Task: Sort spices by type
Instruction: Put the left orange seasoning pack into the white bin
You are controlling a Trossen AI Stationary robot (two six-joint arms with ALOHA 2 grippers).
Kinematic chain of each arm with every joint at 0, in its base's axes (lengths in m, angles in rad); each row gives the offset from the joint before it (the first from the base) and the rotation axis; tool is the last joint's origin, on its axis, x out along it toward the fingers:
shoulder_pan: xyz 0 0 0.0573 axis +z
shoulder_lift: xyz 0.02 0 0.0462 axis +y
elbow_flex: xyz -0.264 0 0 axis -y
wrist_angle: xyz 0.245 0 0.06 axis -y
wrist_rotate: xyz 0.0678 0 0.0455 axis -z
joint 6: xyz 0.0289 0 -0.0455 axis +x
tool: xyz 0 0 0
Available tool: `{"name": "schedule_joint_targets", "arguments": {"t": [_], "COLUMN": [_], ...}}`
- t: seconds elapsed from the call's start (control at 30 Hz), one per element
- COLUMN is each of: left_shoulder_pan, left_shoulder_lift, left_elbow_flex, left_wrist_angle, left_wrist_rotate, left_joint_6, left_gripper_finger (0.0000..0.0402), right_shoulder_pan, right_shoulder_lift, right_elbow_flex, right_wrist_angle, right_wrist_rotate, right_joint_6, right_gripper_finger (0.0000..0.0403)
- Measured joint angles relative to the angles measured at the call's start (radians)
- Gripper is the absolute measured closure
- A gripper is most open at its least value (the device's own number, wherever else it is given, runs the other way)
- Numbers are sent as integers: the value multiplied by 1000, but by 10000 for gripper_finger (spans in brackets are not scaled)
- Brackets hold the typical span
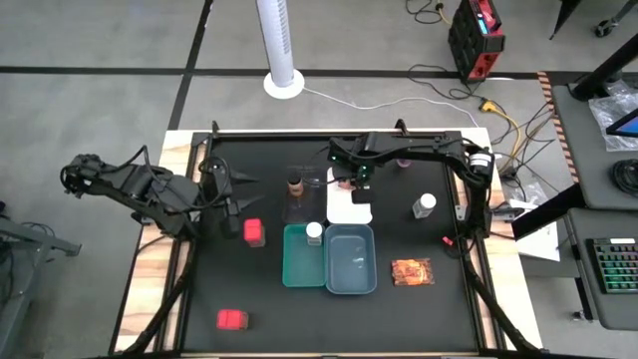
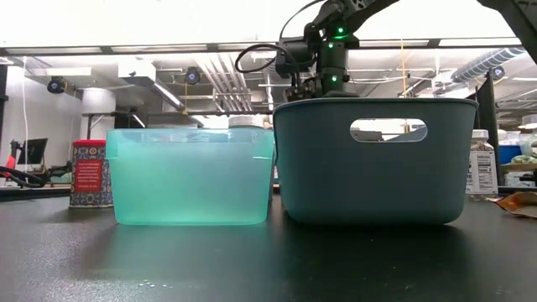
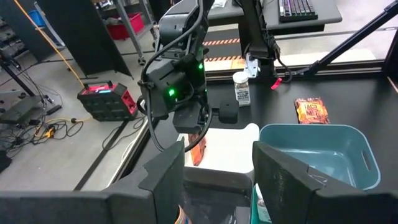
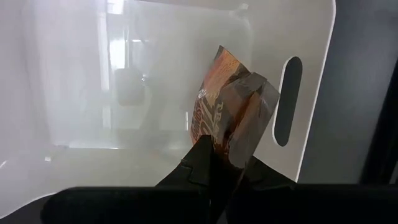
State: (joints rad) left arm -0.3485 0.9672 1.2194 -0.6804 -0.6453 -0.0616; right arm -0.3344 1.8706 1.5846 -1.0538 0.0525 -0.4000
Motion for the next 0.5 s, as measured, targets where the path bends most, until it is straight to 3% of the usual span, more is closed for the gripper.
{"name": "schedule_joint_targets", "arguments": {"t": [0.2,0.5], "left_shoulder_pan": [0,0], "left_shoulder_lift": [0,0], "left_elbow_flex": [0,0], "left_wrist_angle": [1,8], "left_wrist_rotate": [0,0], "left_joint_6": [0,0], "left_gripper_finger": [229,229], "right_shoulder_pan": [0,0], "right_shoulder_lift": [0,0], "right_elbow_flex": [0,22], "right_wrist_angle": [1,5], "right_wrist_rotate": [0,0], "right_joint_6": [11,42], "right_gripper_finger": [381,288]}}
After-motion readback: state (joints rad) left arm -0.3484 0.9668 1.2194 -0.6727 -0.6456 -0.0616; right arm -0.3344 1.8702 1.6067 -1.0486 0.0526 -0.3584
